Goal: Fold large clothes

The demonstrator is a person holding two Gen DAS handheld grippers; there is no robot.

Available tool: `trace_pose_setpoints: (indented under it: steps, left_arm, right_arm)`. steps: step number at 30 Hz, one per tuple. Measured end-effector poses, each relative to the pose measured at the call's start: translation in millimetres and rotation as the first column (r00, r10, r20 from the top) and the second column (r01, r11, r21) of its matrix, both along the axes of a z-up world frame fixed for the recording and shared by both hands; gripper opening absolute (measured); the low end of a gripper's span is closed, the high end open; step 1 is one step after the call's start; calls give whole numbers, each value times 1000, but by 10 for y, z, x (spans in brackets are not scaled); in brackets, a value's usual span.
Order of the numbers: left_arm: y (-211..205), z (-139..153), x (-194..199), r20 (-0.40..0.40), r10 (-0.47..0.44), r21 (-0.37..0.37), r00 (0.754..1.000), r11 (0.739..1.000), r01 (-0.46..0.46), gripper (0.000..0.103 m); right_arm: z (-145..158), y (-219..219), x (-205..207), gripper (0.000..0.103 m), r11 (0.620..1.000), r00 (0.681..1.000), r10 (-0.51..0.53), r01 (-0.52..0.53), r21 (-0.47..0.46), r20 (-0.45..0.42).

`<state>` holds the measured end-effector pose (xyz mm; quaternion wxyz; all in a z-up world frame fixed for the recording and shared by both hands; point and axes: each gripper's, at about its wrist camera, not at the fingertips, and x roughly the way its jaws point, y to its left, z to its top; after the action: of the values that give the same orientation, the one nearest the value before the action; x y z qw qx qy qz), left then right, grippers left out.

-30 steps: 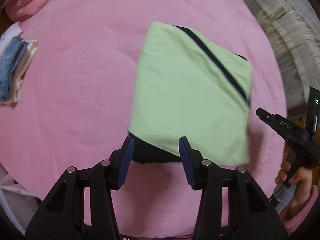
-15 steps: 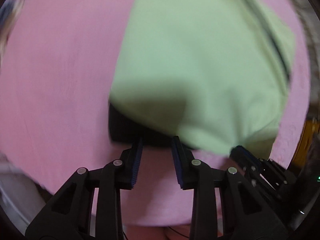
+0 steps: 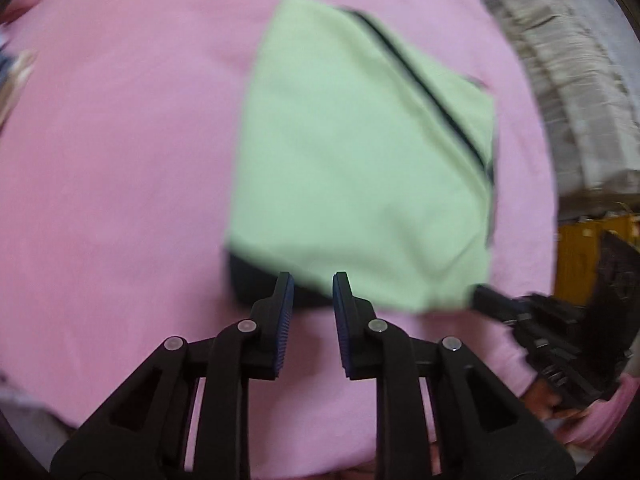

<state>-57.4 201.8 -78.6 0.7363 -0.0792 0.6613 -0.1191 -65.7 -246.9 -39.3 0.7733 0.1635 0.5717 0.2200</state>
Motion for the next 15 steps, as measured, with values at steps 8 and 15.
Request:
trace_pose_setpoints:
  steps: [8, 15]
  left_arm:
    - [-230, -373, 1050, 55, -1, -12, 998, 1000, 2, 10]
    - [-187, -628, 1747, 120, 5, -58, 993, 998, 2, 9]
  right_arm:
    - [-616, 298, 798, 0, 976, 975, -212, 215, 45, -69]
    - [-726, 169, 1411, 0, 944, 945, -328, 327, 42, 21]
